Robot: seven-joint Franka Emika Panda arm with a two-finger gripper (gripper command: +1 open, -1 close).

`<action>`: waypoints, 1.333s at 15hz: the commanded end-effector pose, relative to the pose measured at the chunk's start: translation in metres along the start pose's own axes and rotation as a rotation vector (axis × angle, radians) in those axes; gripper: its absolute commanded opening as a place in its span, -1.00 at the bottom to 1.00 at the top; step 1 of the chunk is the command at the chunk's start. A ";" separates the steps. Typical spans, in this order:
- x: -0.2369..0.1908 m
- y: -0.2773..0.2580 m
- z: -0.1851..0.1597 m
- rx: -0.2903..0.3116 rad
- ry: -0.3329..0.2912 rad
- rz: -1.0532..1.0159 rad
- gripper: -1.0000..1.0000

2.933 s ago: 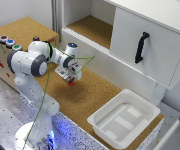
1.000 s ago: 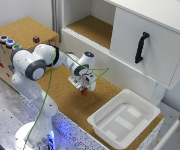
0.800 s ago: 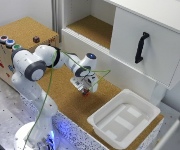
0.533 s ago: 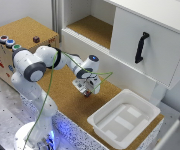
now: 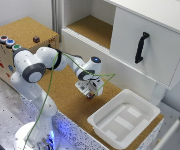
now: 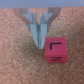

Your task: Slide the pink block towards the right

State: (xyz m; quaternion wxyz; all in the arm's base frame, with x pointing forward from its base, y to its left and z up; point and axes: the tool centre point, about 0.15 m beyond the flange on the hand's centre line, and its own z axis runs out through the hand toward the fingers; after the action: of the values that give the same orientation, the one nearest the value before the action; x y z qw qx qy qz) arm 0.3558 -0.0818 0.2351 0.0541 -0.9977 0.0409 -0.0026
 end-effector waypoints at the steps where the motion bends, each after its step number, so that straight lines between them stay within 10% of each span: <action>1: -0.009 -0.017 -0.067 0.069 -0.003 0.021 1.00; 20: 0.002 -0.055 -0.107 0.143 0.008 -0.015 1.00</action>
State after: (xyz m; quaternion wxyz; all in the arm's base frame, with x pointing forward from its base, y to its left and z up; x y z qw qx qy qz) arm 0.3548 -0.0404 0.3391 0.1142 -0.9923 0.0317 -0.0361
